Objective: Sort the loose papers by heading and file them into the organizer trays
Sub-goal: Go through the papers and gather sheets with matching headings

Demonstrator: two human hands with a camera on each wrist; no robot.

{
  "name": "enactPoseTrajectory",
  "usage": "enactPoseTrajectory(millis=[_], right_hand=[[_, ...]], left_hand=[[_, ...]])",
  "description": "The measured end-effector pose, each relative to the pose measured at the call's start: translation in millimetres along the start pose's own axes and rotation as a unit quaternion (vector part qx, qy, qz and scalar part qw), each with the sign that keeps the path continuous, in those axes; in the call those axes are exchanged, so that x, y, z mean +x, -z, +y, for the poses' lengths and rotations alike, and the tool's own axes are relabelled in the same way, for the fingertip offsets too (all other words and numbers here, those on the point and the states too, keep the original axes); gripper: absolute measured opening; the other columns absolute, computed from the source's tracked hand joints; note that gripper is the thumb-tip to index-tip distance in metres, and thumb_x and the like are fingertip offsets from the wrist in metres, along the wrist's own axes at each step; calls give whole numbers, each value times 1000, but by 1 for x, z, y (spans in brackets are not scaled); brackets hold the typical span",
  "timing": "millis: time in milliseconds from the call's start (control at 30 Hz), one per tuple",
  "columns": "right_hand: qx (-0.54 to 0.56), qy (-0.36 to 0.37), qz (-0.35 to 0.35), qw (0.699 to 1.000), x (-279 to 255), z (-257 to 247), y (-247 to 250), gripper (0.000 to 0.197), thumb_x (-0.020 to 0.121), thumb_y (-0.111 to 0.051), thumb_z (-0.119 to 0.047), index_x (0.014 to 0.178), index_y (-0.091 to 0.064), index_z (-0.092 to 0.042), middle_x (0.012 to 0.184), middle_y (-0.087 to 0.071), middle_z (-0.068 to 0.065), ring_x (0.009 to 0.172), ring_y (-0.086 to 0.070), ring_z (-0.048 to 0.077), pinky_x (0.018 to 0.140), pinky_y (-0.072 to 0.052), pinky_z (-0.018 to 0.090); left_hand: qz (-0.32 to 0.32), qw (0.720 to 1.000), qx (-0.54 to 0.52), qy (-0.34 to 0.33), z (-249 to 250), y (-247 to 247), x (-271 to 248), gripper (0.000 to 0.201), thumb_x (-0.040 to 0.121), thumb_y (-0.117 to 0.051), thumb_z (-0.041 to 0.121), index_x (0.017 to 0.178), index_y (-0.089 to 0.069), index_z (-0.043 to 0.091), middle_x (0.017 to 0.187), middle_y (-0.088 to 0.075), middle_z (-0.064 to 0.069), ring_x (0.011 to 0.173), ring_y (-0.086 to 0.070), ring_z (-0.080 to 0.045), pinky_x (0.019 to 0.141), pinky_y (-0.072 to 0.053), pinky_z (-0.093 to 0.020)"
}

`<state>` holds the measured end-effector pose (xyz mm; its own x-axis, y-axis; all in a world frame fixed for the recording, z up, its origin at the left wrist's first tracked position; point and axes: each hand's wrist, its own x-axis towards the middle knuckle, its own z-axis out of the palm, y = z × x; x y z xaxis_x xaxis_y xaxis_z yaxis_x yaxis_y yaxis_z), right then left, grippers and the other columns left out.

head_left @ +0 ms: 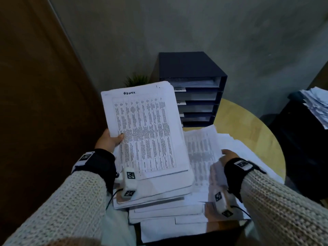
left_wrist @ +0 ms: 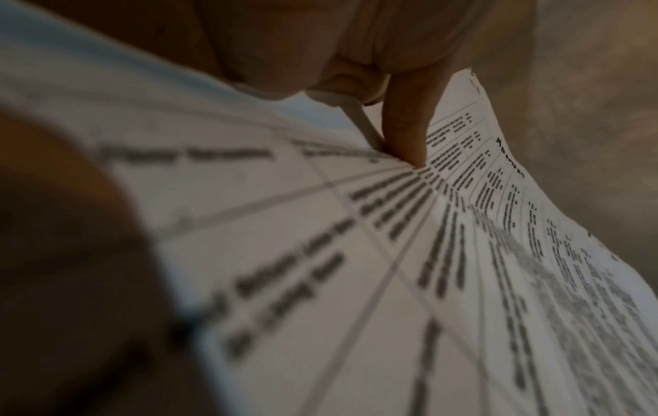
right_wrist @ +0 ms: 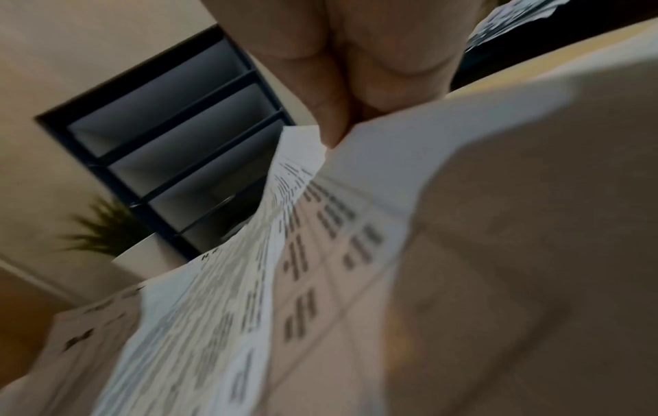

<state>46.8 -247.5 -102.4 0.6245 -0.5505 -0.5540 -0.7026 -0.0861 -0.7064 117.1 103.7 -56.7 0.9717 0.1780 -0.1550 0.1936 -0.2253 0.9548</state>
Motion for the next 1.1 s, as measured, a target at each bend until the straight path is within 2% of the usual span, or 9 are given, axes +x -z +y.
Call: enactPoseTrajectory(millis=[100,300,433,633,767,867,933,1033,1100], right_hand=[[-32,-4,-32,999,2,-6,-15,45,98,-47,-13,143,-41,-12,142,-48,11,126,-50,30,104,-42,33],[-189,56,36,980,21,11,5,51,100,-42,-24,148,-30,-10,155,-28,6,142,-30,23,115,-29,32],[-157,20,57,986,24,10,15,57,99,-41,-37,145,-33,-4,151,-36,10,138,-37,26,108,-34,30],[-210,-8,-36,977,16,10,17,50,91,-62,-24,134,-50,-2,137,-52,15,126,-52,27,70,-45,23],[-300,11,18,954,14,13,9,62,96,-45,-45,146,-34,-9,146,-43,11,132,-46,26,97,-43,31],[-177,12,-25,984,18,14,20,46,94,-57,-16,136,-46,0,139,-50,17,127,-51,29,58,-42,19],[-143,5,-17,990,16,13,29,43,94,-56,-9,135,-47,2,138,-50,19,121,-54,30,51,-35,17],[-158,17,62,985,16,16,32,38,100,-44,-14,136,-45,1,129,-53,21,104,-53,24,67,-45,22],[-192,28,135,972,14,17,37,40,103,-36,-20,136,-43,1,129,-52,19,118,-52,29,89,-42,33]], left_hand=[[-30,999,38,1,-9,-15,-3,48,90,-57,3,136,-44,3,133,-53,-16,120,-52,-27,101,-38,-34],[-74,993,82,31,-37,-44,-12,48,90,-60,10,135,-44,5,133,-54,-10,120,-52,-27,104,-38,-33],[-99,989,98,43,-54,-60,-16,49,92,-58,13,138,-41,9,129,-55,-7,121,-52,-26,97,-36,-26],[-136,978,151,36,-64,-76,-29,47,95,-54,17,139,-39,11,137,-51,-9,124,-49,-25,93,-35,-24],[-164,966,196,44,-66,-81,-34,51,96,-52,20,143,-33,13,140,-47,-6,127,-46,-25,94,-34,-23],[-174,958,219,54,-69,-80,-31,53,94,-54,20,143,-33,16,139,-50,-6,124,-50,-25,102,-38,-28],[-168,957,228,57,-68,-78,-30,53,94,-54,18,143,-33,16,138,-51,-6,123,-51,-26,102,-38,-29],[-148,961,228,56,-68,-74,-32,56,94,-53,16,145,-30,17,138,-51,-7,123,-51,-26,102,-39,-29],[-133,962,231,58,-69,-71,-33,53,94,-53,17,143,-33,15,137,-51,-8,122,-51,-27,100,-40,-29]])
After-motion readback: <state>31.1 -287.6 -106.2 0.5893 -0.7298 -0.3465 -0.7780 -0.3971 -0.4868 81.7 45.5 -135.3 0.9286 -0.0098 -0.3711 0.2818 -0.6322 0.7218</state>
